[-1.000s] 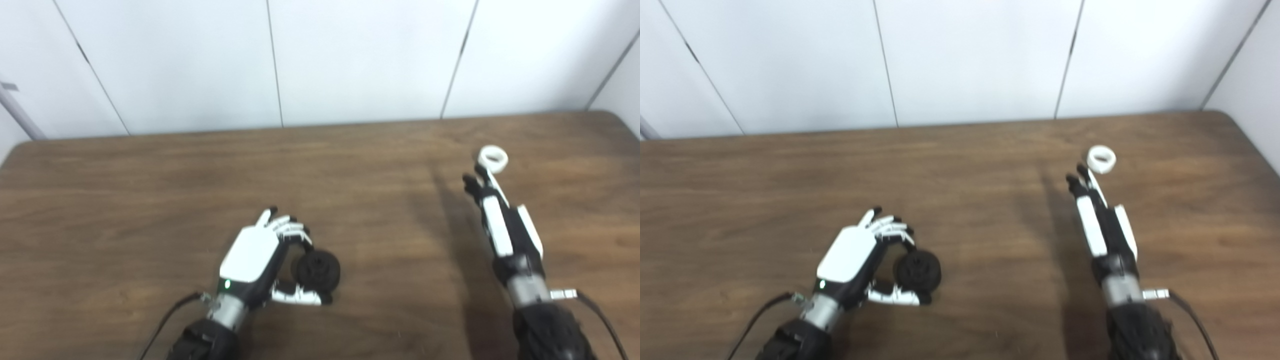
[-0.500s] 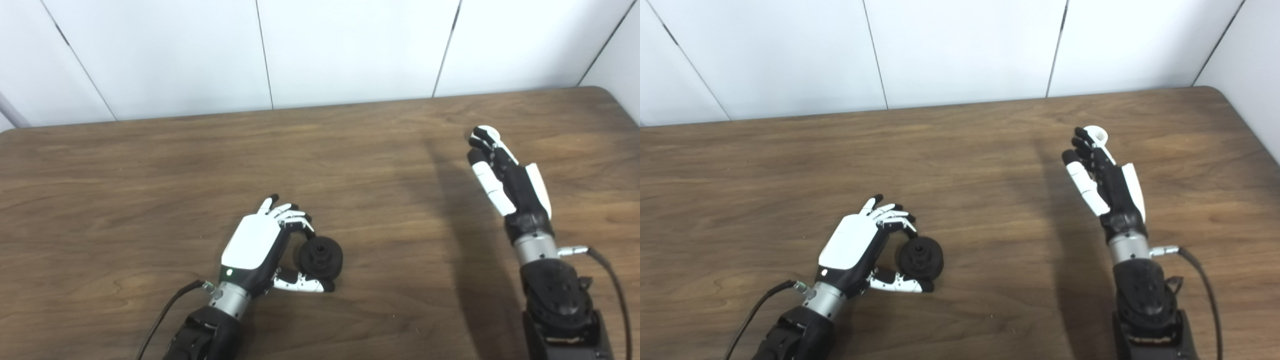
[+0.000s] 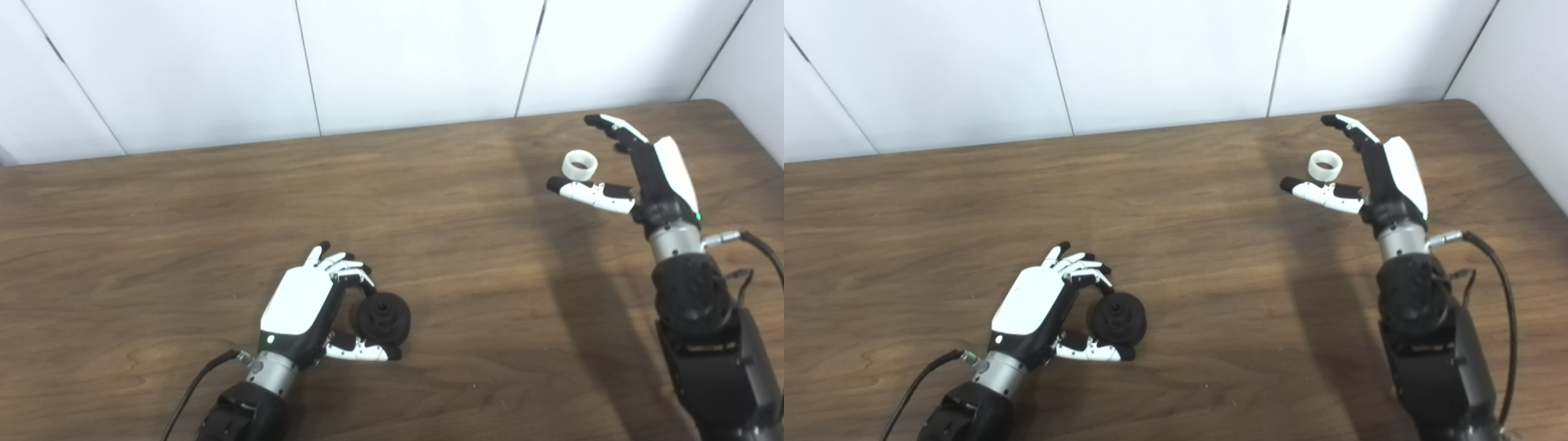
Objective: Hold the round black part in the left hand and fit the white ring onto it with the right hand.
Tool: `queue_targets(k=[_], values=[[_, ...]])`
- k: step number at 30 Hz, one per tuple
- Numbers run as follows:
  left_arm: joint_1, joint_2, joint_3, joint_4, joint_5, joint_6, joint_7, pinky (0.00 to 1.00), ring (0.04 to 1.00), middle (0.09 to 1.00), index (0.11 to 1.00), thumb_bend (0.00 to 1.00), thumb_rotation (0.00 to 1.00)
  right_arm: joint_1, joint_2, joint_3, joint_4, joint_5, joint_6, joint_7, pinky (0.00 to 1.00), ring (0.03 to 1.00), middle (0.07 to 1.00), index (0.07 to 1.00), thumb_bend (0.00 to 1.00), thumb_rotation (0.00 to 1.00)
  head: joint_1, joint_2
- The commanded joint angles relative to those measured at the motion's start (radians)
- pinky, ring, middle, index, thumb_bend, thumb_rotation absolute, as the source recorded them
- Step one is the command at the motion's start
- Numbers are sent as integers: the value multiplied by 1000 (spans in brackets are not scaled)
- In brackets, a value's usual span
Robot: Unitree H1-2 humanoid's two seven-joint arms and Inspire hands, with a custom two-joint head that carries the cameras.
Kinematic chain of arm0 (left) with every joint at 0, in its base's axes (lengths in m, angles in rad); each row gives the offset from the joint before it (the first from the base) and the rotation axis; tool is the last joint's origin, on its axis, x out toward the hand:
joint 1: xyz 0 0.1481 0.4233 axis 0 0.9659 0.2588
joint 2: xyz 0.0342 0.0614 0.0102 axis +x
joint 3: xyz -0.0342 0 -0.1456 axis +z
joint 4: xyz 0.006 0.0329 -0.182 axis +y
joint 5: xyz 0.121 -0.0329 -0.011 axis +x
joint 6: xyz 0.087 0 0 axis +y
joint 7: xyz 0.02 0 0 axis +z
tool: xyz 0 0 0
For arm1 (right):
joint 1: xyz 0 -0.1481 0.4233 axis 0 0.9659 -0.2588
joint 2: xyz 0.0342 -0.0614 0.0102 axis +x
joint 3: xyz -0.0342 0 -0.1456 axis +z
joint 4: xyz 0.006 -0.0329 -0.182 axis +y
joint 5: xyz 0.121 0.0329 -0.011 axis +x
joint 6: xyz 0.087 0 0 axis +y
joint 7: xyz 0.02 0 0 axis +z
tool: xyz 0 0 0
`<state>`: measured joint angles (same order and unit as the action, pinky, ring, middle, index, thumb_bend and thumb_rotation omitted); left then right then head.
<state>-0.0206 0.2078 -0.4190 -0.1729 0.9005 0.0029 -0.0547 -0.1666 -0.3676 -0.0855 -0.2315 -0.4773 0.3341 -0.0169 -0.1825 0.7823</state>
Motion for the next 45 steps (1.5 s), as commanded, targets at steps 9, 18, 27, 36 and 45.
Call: queue_targets(k=[9,18,27,36,45], values=[[13,23,5,5,15,-1,-21,1000,861,763,486,520,59,-165,-106,25,153,-60,3,17,875,969,942,779,765,312,-10,-2],[14,28,8,3,12,-4,-23,1000,865,764,486,520,59,-281,-163,112,329,-102,64,80,869,987,967,752,787,300,-21,-8],[14,30,12,5,14,-8,-17,1000,863,759,486,520,58,-342,-191,176,443,-121,88,118,875,989,951,722,826,302,-21,-14],[11,29,10,11,18,-14,-9,1000,866,763,486,520,59,-344,-187,180,480,-107,87,105,900,987,941,700,846,253,-27,-20],[13,32,12,14,14,-18,-6,1000,867,761,486,521,58,-341,-196,182,511,-118,89,86,879,970,939,708,837,291,-34,-29]])
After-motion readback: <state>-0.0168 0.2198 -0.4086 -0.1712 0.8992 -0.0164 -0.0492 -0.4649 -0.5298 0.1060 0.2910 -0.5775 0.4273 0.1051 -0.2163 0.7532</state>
